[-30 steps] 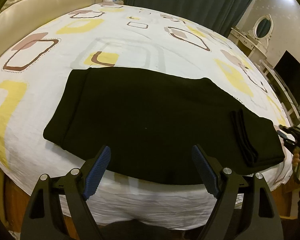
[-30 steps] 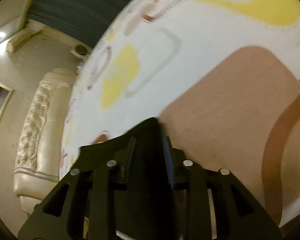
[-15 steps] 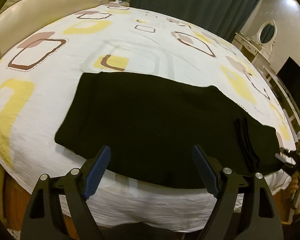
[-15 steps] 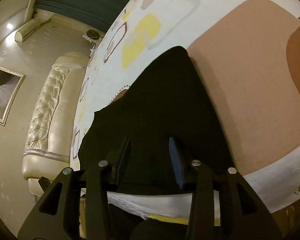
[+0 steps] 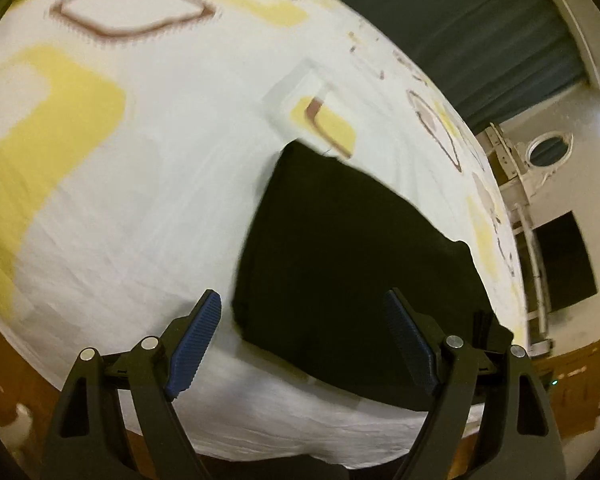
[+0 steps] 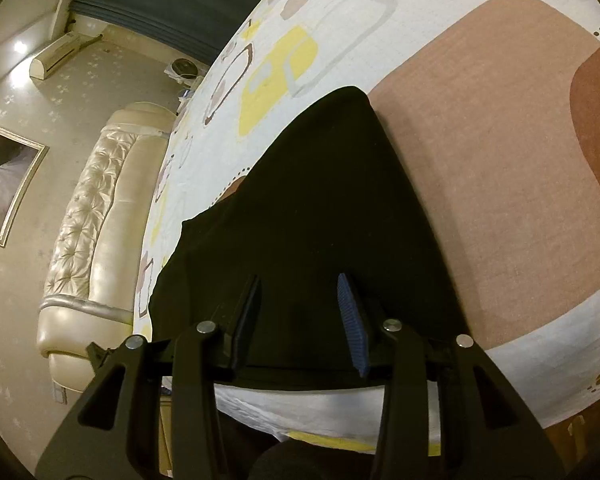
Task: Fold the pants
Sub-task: 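Grasp the folded pants end with the right gripper and lift it, then grasp the black pants with the left gripper while the right gripper keeps holding its end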
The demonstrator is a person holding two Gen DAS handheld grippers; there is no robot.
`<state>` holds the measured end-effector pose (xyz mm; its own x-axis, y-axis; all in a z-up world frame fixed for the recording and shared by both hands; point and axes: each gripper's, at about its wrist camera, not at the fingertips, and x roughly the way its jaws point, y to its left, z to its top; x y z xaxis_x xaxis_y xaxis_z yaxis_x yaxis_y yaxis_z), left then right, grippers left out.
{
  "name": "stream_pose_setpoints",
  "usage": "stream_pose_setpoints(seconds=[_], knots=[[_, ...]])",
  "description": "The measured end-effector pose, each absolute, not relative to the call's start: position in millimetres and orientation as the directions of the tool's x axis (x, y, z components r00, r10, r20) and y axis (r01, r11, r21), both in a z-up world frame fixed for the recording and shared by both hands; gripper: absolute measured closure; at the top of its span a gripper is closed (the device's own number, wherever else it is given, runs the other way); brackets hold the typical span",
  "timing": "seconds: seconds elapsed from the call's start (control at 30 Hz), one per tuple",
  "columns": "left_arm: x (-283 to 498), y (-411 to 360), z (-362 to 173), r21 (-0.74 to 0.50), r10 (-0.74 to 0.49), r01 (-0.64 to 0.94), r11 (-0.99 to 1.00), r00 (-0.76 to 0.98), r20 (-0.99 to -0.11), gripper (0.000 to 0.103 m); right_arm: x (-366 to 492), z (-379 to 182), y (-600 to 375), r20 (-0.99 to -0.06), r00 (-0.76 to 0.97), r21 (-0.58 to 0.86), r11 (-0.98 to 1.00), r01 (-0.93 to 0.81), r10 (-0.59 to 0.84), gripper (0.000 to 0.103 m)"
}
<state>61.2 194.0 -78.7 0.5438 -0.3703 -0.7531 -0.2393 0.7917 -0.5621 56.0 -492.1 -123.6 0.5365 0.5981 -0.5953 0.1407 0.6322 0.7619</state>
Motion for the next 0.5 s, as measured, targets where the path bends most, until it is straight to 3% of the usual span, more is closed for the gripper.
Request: stream_pose_setpoints(seconds=[0.2,0.3,0.4,0.47,0.5], knots=[[77.6,197.0,-93.0,-0.640,-0.471,-0.190,0.744,0.530,-0.705,0.022,56.0,-123.7,-492.5,-0.586,0.540,0.770,0.623,0.139,0.604,0.061],[87.0,193.4,-99.3,-0.680,-0.521,-0.169,0.713,0.522,-0.676,0.028,55.7,-124.4,-492.9,-0.572,0.546,0.780,0.612,0.132,0.612,0.056],[93.6,188.9,-104.6,-0.672,-0.515,-0.171,0.721,0.517,-0.684,0.054,56.1,-122.2,-490.7,-0.578,0.547,0.773,0.622,0.127,0.606,0.053],[95.4,188.2,-108.5,-0.667,-0.514,-0.174,0.725,0.507,-0.692,0.077,56.2,-120.9,-489.5,-0.571,0.550,0.775,0.621,0.118,0.609,0.047],[95.8,188.5,-111.0,-0.676,-0.527,-0.176,0.715,0.500,-0.687,0.082,56.3,-120.1,-488.6,-0.570,0.550,0.774,0.623,0.113,0.610,0.046]])
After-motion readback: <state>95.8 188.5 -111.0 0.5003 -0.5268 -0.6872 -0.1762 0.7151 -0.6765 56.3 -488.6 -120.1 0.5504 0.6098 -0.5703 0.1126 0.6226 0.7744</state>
